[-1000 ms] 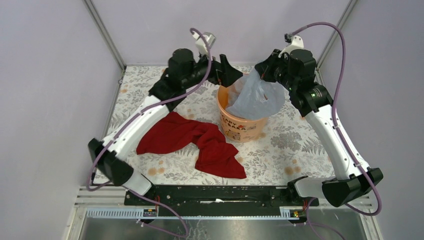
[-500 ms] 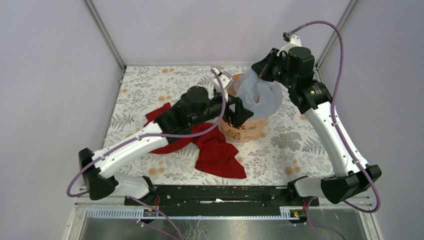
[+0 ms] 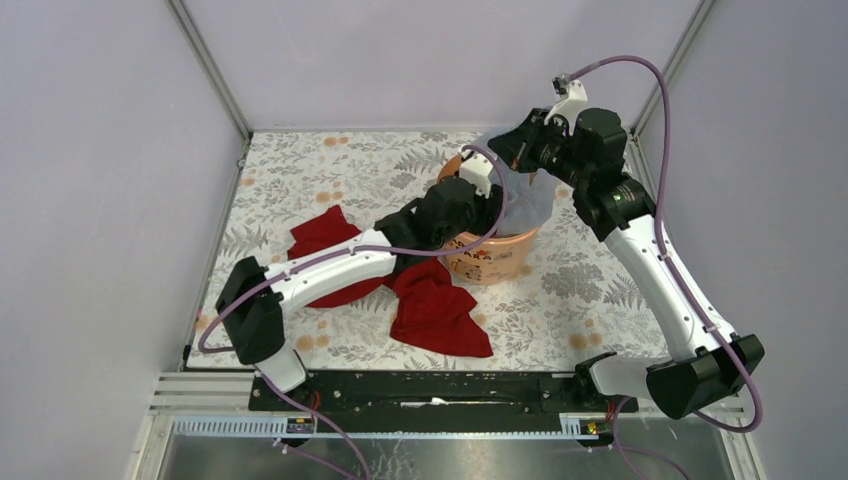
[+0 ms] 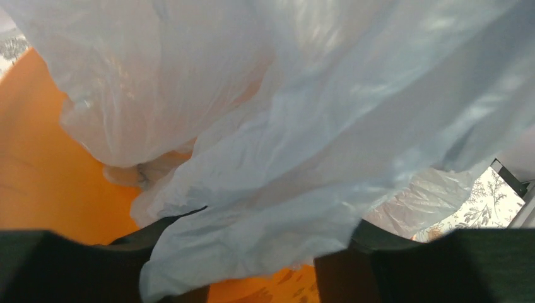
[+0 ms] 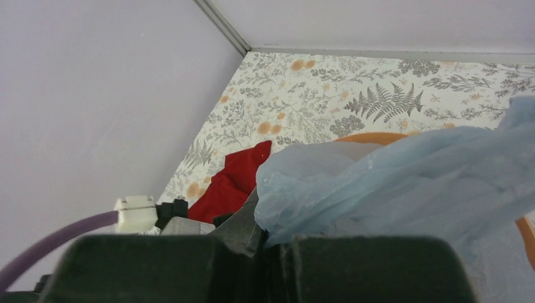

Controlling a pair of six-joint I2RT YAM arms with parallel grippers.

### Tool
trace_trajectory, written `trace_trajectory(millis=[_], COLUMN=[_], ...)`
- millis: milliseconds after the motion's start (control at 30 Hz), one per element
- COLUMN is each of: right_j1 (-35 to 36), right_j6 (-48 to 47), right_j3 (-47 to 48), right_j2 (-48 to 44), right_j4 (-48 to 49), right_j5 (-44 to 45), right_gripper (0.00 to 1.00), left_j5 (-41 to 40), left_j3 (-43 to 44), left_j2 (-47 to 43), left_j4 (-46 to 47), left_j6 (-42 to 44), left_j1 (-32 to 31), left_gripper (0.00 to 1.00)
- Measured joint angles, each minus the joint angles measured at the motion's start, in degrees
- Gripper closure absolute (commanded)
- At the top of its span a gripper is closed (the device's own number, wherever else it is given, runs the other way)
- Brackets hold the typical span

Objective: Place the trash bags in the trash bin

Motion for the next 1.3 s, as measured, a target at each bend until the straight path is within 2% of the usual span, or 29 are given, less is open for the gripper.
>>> trace_trajectory(millis=[133, 233, 300, 467, 533, 567, 700, 867, 933, 1033, 1067, 1133, 1200, 1300], right_j1=[0.00, 0.00, 0.00, -0.04, -0.04, -0.04, -0.04, -0.04, -0.02, 0.00, -0.04, -0.11, -0.15, -0.13], right_j6=[-3.63, -7.10, -9.53, -15.37, -16.24, -16.24, -13.31, -7.13, -5.92, -3.82, -2.95, -0.81, 1.20, 2.95], right_j3=[0.00, 0.50, 1.44, 3.41, 3.56, 3.61, 3.72, 2.03, 1.70, 1.86, 1.84, 0.98, -0.85, -2.54], right_j2=[0.33, 0.35, 0.39, 0.39, 0.39, 0.39, 0.39, -0.61, -1.16, -1.55, -1.57, -1.75, -2.19, -2.16], right_j4=[-0.63, -2.47, -4.37, -8.17, -9.11, -9.60, -10.03, -6.82, -7.37, -10.99, -12.02, -12.72, -12.76, -12.79], right_j5=[-2.54, -4.09, -5.16, -9.33, -10.82, -11.54, -14.62, -16.39, -13.49, -2.75, 0.28, 5.31, 8.24, 10.49], right_gripper=[0.89, 0.87, 0.80, 0.51, 0.31, 0.25, 0.18, 0.17, 0.14, 0.12, 0.14, 0.26, 0.27, 0.36], left_j5=[0.94, 3.52, 6.64, 13.73, 15.47, 16.28, 18.91, 20.11, 20.28, 20.39, 20.55, 21.33, 21.59, 21.16], left_j3=[-0.90, -2.64, -3.78, -5.22, -5.11, -4.68, -1.49, 1.18, 1.46, 1.66, 1.95, 4.35, 7.39, 15.10], left_j2=[-1.31, -4.85, -8.70, -19.17, -22.77, -24.06, -24.63, -21.24, -20.09, -18.08, -17.35, -14.08, -10.21, -2.10], left_j4=[0.87, -0.13, -1.25, -3.58, -4.04, -4.39, -4.76, -4.83, -4.79, -4.87, -4.92, -4.85, -5.01, -6.75], left_j6=[0.07, 0.39, 0.46, 0.52, -0.33, -1.25, -6.54, -12.72, -14.19, -15.15, -15.02, -13.49, -11.54, -7.85], left_j1=[0.02, 0.11, 0.15, 0.52, 1.29, 2.23, 8.41, 13.88, 14.60, 15.47, 15.61, 15.80, 15.91, 15.91], left_gripper=[0.14, 0.04, 0.02, 0.01, 0.02, 0.02, 0.02, 0.05, 0.06, 0.07, 0.06, 0.03, 0.01, 0.01])
